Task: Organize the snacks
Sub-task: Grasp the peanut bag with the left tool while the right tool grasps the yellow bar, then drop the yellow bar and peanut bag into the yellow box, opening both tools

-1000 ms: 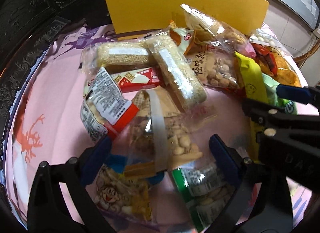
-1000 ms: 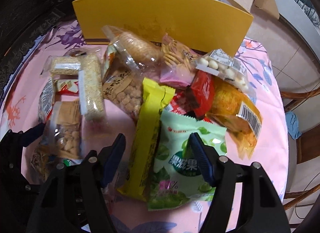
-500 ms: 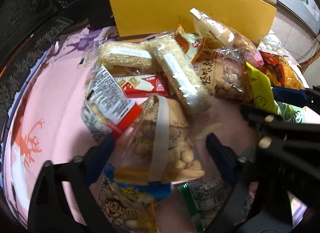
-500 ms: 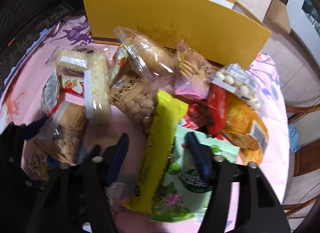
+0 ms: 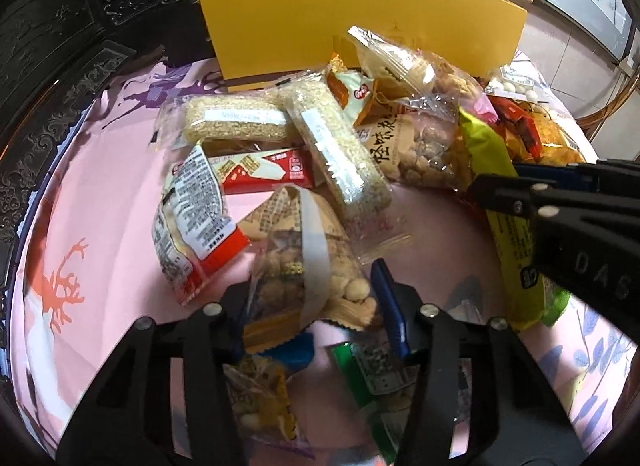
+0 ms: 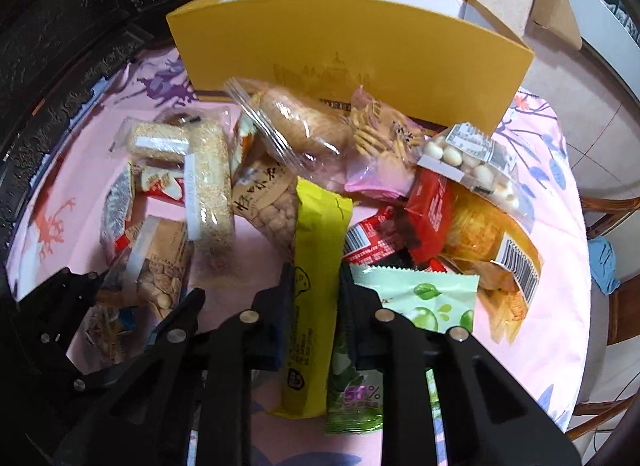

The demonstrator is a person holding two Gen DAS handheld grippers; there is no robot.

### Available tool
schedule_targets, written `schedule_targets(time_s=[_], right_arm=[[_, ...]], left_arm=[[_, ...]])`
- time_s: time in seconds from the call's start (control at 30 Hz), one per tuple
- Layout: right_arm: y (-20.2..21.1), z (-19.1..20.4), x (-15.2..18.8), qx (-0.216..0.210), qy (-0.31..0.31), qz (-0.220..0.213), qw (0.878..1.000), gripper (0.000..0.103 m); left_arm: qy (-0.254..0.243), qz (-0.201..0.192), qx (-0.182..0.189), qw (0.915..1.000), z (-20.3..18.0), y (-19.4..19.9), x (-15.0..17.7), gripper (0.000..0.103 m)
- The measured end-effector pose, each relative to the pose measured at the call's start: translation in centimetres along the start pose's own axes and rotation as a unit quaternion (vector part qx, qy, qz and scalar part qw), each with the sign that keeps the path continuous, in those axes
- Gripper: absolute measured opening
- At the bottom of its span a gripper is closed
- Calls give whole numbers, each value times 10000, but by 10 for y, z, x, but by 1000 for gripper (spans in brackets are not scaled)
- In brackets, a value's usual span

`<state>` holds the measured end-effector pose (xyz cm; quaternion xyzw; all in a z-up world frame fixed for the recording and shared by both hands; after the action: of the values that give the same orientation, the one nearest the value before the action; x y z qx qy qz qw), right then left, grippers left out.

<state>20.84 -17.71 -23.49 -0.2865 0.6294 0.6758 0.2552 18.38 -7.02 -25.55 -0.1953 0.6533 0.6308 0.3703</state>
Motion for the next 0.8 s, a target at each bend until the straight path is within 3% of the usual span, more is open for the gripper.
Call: schedule_targets(time_s=[0.23,0.47,0.63,0.8], right_arm=[[24,-3,-12,-102,-117,-260,9995,22],[57,-12,-38,-162,-274,-719,9969,22],[76,-26,-82,-225,-398,-1144,9924,22],[75,-44,-141,-255,-321,-1535,9873,22]], left_arm=[[46,-195,5,9998,5,21,-10,51],[103,-665,26,9977,11,56,-43,51],[150,-1167,61,9930,16,70,-97,51],[178,-1587,39,9872,24,58,-176,51]])
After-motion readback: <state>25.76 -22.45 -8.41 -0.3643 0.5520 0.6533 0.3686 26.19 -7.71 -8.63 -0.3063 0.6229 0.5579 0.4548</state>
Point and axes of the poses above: each gripper's, at about its wrist camera, not at the fingertips, and y roughly against the way its jaws point, z to its left, x to its underside, the point moved 4 cm from there along -y, roughly the way its jaws point, and after that the axes turned 14 degrees about -z, right-handed, at the moved point
